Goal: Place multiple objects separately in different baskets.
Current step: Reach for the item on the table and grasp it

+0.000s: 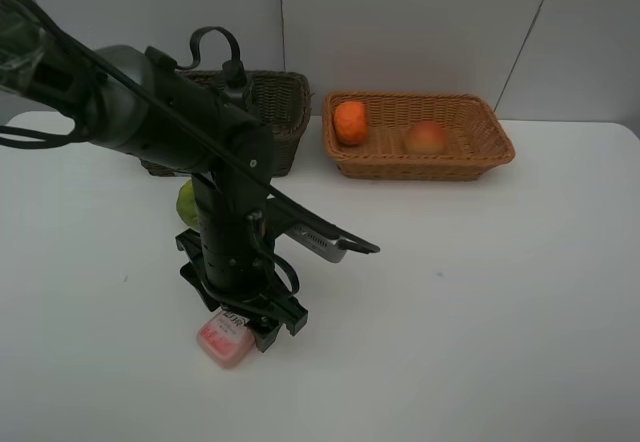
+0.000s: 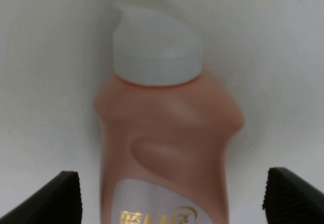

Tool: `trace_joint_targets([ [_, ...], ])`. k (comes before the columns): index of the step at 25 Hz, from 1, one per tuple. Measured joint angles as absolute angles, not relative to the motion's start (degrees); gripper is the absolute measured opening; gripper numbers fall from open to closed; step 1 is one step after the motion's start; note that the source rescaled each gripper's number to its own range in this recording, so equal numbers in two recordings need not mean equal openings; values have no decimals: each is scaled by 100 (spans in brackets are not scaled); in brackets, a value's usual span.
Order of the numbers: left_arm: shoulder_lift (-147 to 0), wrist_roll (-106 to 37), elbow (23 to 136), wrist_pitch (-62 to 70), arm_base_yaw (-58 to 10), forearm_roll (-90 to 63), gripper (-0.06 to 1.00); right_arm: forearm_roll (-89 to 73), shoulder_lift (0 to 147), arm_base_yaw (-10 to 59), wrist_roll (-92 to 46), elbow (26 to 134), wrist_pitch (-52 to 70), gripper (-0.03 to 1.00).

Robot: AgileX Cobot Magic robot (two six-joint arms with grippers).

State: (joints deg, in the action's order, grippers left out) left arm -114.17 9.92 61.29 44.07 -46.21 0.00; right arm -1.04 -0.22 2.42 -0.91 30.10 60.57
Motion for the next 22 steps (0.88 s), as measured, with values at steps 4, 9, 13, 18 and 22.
trace_joint_targets([
  [4, -11417, 988, 6129, 4407, -4621, 0, 93, -104, -22, 242, -91, 3010, 6057, 97],
  [9, -11417, 988, 6129, 4407, -4601, 0, 93, -104, -22, 242, -91, 3010, 6057, 97],
  [13, -11417, 988, 6129, 4401, -4548, 0, 93, -104, -22, 242, -91, 3010, 6057, 97],
  [18, -11417, 974, 6129, 4401, -4548, 0, 93, -104, -22, 242, -91, 3010, 6057, 97],
  [22, -11417, 961, 6129, 4406, -4548, 0, 92, -104, -22, 242, -91, 3010, 6057, 97],
])
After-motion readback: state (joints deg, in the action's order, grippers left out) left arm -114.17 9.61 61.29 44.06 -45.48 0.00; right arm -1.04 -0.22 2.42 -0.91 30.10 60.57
